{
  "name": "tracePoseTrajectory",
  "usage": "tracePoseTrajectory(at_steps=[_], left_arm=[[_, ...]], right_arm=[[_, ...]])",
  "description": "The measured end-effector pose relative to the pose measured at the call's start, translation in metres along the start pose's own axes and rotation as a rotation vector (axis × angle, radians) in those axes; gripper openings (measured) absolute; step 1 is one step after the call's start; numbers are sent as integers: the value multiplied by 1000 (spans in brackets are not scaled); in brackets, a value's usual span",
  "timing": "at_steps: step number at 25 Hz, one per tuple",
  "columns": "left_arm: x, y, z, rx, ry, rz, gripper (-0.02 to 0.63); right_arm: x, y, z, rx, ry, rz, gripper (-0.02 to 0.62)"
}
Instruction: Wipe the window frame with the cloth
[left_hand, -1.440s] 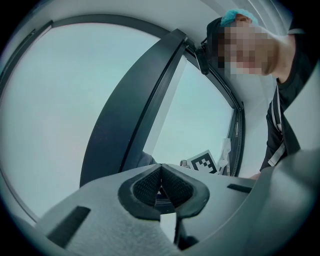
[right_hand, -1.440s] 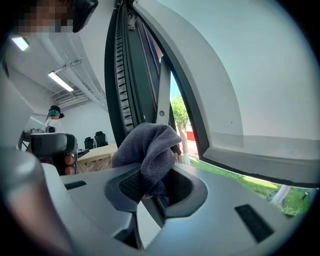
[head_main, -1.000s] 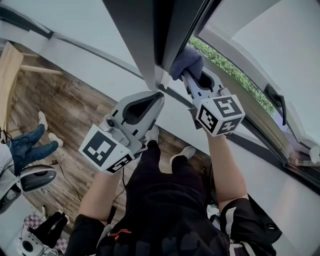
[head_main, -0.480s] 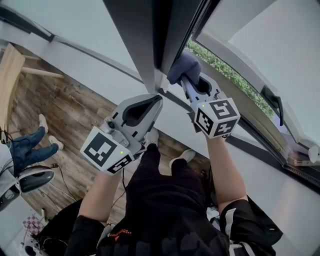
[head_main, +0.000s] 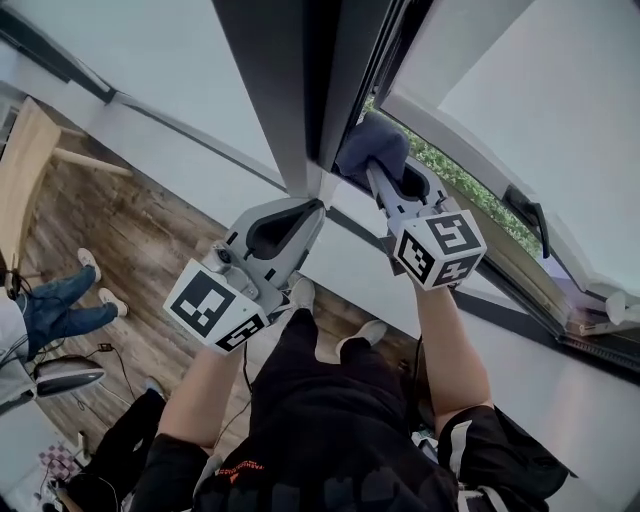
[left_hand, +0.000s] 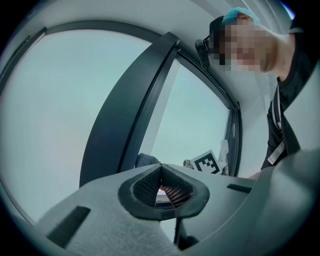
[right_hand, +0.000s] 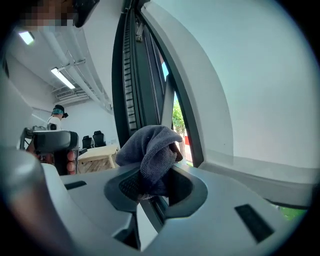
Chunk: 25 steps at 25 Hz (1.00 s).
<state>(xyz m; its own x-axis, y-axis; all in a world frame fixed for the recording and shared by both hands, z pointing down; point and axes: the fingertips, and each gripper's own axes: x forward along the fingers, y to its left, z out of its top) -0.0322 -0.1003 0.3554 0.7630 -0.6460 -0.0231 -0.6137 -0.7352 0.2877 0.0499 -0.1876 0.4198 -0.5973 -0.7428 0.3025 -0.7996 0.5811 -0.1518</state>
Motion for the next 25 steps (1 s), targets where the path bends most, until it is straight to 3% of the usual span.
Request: tracePoseTrajectory(at_steps=[6, 13, 25], left_arm=[[3, -13, 33, 59, -34, -9, 20], [0, -26, 81, 143, -92, -21, 20], [1, -61, 137, 248, -176, -58, 20]], right_arm=[[-19, -4, 61, -44, -102, -9, 80], [-46, 14, 163, -136, -273, 4, 80], [-113, 52, 326, -375, -521, 17, 80]])
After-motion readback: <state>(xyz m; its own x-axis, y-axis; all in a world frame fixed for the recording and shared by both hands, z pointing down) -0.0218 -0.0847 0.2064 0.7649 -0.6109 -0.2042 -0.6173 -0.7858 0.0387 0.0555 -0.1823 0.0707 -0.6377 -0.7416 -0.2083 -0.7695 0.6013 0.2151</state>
